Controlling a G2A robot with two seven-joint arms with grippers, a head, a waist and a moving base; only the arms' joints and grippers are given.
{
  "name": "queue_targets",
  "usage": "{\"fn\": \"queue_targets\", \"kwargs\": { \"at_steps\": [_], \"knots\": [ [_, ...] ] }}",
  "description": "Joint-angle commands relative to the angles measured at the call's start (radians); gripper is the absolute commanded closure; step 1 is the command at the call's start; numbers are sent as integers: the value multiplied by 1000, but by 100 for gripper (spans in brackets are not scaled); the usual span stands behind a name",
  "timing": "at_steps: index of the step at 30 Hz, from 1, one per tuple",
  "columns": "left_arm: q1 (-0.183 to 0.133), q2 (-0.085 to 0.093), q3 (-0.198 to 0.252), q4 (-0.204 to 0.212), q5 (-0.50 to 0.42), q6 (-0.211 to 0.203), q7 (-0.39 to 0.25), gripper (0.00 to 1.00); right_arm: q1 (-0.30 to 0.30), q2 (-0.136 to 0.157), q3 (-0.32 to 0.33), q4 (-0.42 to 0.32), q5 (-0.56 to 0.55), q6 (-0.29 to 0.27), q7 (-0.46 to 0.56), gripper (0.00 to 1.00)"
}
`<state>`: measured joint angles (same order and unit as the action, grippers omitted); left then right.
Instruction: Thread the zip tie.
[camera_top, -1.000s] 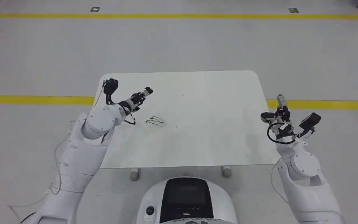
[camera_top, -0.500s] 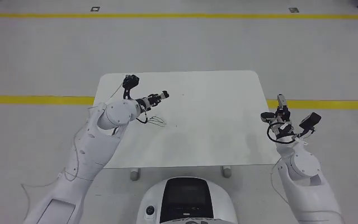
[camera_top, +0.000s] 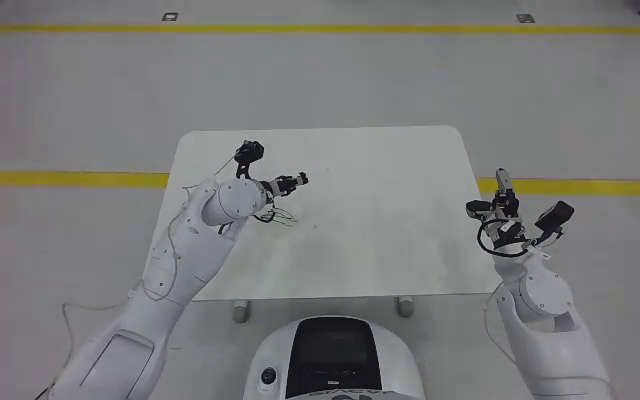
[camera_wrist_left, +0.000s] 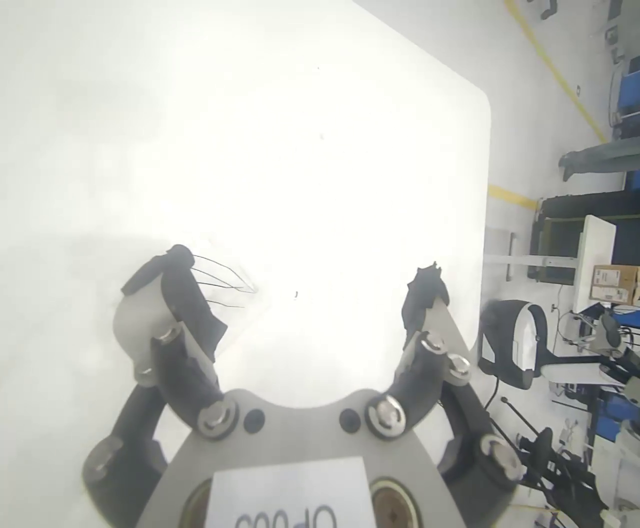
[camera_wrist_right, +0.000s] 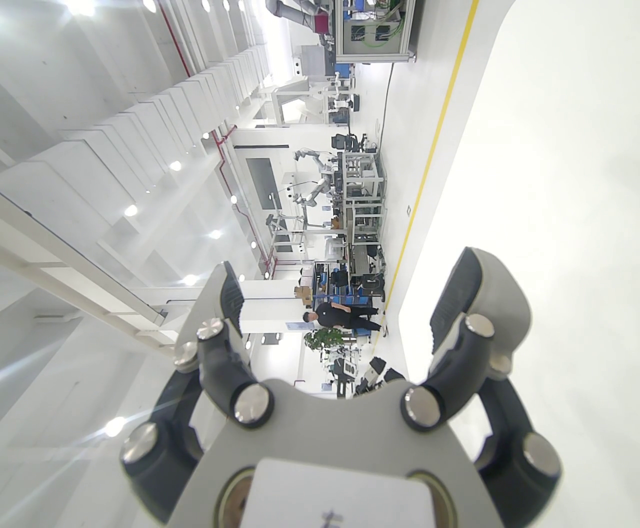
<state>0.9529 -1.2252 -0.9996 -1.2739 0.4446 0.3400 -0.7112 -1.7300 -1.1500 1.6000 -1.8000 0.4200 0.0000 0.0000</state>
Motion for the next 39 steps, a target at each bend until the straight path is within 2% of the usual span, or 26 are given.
{"fn": "queue_targets", "kwargs": {
  "at_steps": [1, 4, 8, 10, 11, 12, 13, 15, 16, 18, 19, 21, 22, 35, 39],
  "knots": [
    [0, 0, 0, 0, 0, 0, 0, 0, 0, 0, 0, 0, 0, 0, 0, 0],
    [-10, 0, 11, -14, 31, 0, -7, 0, 0, 0, 0, 0, 0, 0, 0, 0],
    [-55, -10, 8, 8, 94, 0, -139, 0, 0, 0, 0, 0, 0, 0, 0, 0],
    [-82, -21, 2, 14, 152, 0, -200, 0, 0, 0, 0, 0, 0, 0, 0, 0],
    [-92, -27, 7, 23, 196, 0, -243, 0, 0, 0, 0, 0, 0, 0, 0, 0],
    [-115, -35, 19, 26, 278, 0, -305, 0, 0, 0, 0, 0, 0, 0, 0, 0],
    [-123, -43, 14, 28, 317, 0, -320, 0, 0, 0, 0, 0, 0, 0, 0, 0],
    [-141, -62, 18, 56, 418, 0, -387, 0, 0, 0, 0, 0, 0, 0, 0, 0],
    [-152, -79, 16, 63, 463, 0, -436, 0, 0, 0, 0, 0, 0, 0, 0, 0],
    [-169, -105, -4, 92, 507, 0, -515, 0, 0, 0, 0, 0, 0, 0, 0, 0],
    [-176, -125, -22, 107, 535, 0, -560, 0, 0, 0, 0, 0, 0, 0, 0, 0],
    [-176, -157, -58, 127, 531, 0, -627, 0, 0, 0, 0, 0, 0, 0, 0, 0],
    [-178, -175, -62, 128, 573, 0, -667, 0, 0, 0, 0, 0, 0, 0, 0, 0],
    [-178, -175, -62, 128, 573, 0, -667, 0, 0, 0, 0, 0, 0, 0, 0, 0],
    [-152, -177, -76, 156, 555, 0, -627, 0, 0, 0, 0, 0, 0, 0, 0, 0]
  ]
}}
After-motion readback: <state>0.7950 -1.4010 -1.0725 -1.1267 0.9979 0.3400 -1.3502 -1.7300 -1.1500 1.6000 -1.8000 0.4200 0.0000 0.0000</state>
